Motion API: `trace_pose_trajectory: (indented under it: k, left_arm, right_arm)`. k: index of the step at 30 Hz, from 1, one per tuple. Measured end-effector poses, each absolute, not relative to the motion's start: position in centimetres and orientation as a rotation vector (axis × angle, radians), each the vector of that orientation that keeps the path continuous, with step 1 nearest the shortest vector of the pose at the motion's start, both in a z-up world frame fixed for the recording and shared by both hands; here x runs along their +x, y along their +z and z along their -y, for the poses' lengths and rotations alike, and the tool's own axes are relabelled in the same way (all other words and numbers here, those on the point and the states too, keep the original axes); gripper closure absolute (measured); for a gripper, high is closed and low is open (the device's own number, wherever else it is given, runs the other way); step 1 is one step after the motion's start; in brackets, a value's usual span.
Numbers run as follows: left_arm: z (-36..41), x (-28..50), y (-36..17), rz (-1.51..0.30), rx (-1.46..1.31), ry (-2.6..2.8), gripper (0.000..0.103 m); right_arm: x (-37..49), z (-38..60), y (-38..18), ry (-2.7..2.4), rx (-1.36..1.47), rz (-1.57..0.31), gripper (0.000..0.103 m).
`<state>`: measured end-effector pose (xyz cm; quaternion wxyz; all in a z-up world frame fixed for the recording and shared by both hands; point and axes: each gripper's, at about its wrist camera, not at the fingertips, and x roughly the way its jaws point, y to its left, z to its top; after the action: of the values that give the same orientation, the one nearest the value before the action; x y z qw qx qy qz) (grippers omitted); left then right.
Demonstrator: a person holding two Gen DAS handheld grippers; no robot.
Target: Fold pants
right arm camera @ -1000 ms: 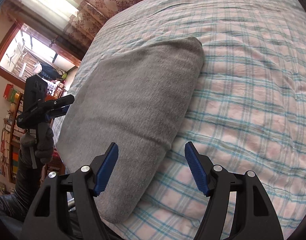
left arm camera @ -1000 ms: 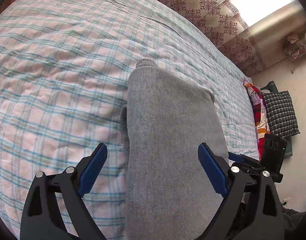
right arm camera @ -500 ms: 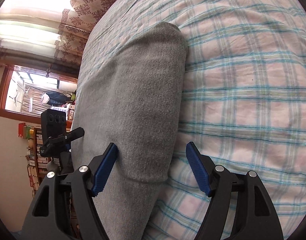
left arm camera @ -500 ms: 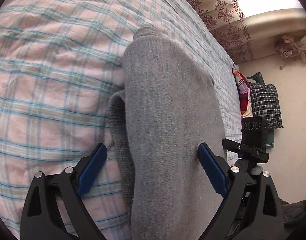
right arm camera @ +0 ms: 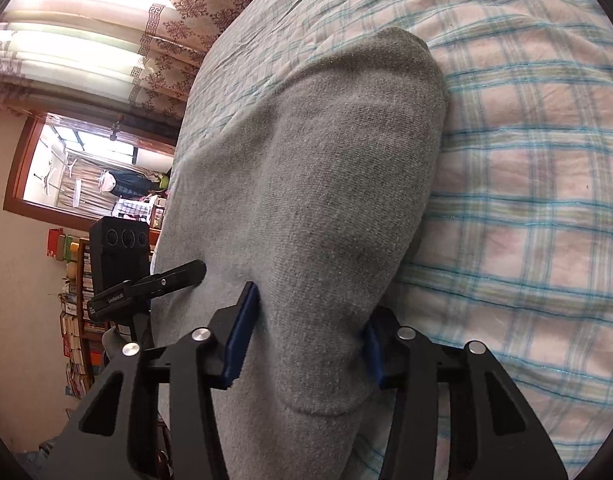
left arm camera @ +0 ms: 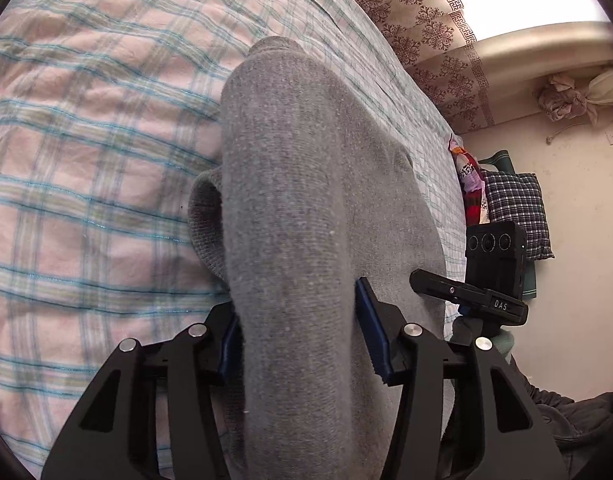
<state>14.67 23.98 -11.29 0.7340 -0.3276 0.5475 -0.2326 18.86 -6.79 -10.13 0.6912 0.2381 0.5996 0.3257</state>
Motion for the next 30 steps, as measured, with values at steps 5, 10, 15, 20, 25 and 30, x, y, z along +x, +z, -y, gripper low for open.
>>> trace_pose_trajectory:
  k: [5,10,15,20,25,30]
  left_arm:
    - [-23.5,14.3,-9.8,-1.169,-0.708,-0.512,0.059]
    - [-21.7,14.4,-8.0,-1.150,-0.709,-0.548,0.062]
    - [-17.5,15.6,-5.7,-1.119,-0.688,-0.627,0.064]
    - [-11.2,18.4,-3.0,-1.079,-0.656,-0.721,0.065]
    - [-3.3,22.2,-1.3,-1.077,-0.609,-0.823,0.065]
    - [5.3,26.1,-0.4,-1.088,-0.571,-0.904,0.065]
  right_arm:
    - [18.9,6.9,-7.7,0.776,0.496,-1.274,0.077]
    - [18.8,8.1,-4.7,0.799,0.457,-1.200,0.078]
    - [19.4,12.5,-1.4,0.781,0.474,-1.103,0.079]
    - [19.9,19.2,1.7,0.732,0.491,-1.019,0.079]
    - [20.0,27.5,3.9,0.641,0.496,-0.946,0.079]
    - [20.6,35.5,5.4,0.533,0.498,-0.882,0.079]
